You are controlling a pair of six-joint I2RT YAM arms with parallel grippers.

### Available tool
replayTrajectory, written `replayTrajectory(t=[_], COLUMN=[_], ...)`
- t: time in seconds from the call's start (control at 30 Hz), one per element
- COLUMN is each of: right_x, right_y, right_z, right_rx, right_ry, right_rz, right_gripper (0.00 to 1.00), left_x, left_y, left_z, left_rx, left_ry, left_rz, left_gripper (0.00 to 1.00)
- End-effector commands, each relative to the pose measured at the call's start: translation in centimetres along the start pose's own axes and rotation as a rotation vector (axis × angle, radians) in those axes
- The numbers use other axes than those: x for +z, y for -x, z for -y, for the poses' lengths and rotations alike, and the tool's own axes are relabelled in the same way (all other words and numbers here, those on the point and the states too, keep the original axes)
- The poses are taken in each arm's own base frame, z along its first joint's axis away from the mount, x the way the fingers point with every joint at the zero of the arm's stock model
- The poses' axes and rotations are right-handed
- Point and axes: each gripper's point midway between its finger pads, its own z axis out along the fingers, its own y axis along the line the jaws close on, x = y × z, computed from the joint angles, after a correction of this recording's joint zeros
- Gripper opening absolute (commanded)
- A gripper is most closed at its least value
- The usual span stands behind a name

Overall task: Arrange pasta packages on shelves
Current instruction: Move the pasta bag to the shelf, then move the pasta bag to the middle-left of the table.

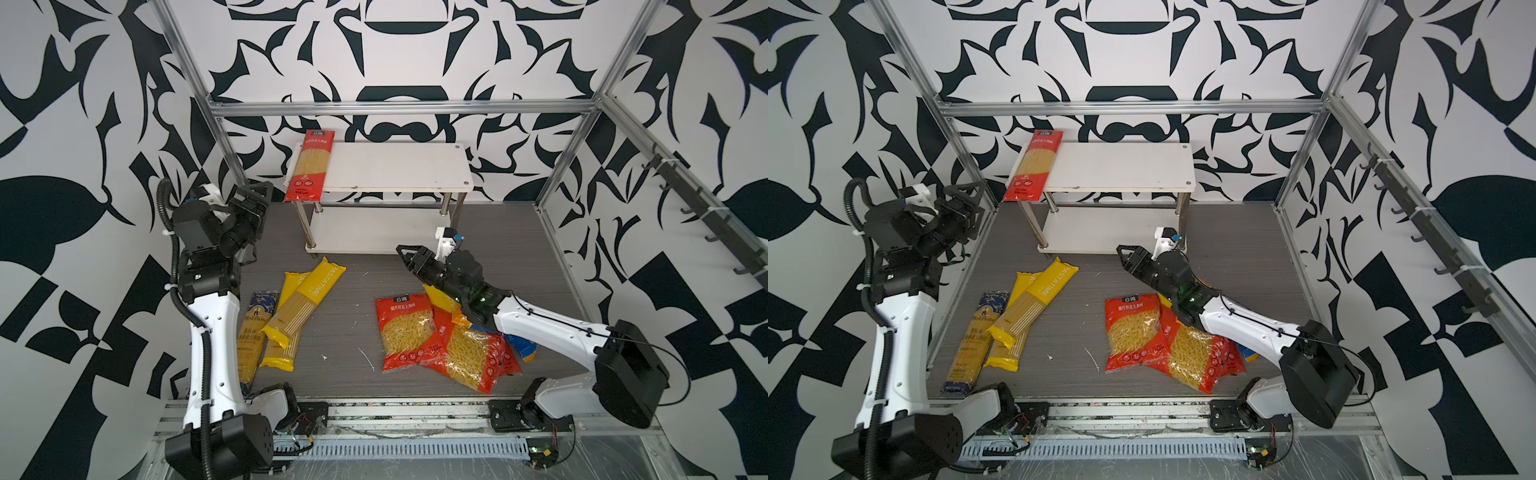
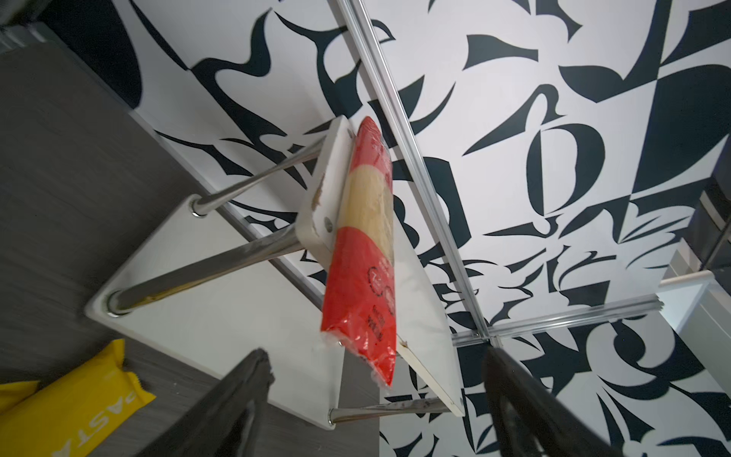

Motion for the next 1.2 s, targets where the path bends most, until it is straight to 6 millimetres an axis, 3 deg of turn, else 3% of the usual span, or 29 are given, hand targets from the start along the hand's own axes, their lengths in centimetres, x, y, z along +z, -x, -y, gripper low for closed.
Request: replayTrajectory(t=[0.0, 0.13, 0.17, 0.43, 0.63, 0.8, 1.17], right_x=[0.8, 1.8, 2.1, 5.2, 8.6, 11.2, 15.8], right_y=[-0.7, -3.2, -4.0, -11.9, -17.3, -20.3, -24.2], right_z=[-0.8, 0.6, 1.0, 3.8, 4.5, 4.3, 4.3], right_rx=[-0.008, -0.032, -0.035, -0.017, 0.036, 0.078, 0.134], right_ry=[0.028, -0.017, -0.030, -0.098, -0.122, -0.121, -0.174], right_rz=[-0.038, -0.101, -0.119, -0.216, -0.258, -0.263, -0.279], right_gripper=[0.55, 0.52, 0.51, 0.49, 0.52, 0.54, 0.60], left_x=[-0.6, -1.6, -1.8, -2.8, -3.1, -3.4, -3.8], left_y=[-1.2, -2.2, -2.5, -8.3, -12.0, -13.6, -13.1], left_z=[-3.7, -7.5, -8.5, -18.0, -21.6, -22.8, -21.6], left_rx=[0.017, 0.057, 0.058, 0.012, 0.051, 0.085, 0.125], left_ry=[0.122, 0.256, 0.280, 0.478, 0.579, 0.615, 0.593], left_rz=[-0.007, 0.008, 0.008, -0.070, -0.131, -0.159, -0.154], left_gripper=[0.86, 0.86, 0.82, 0.81, 0.82, 0.82, 0.83])
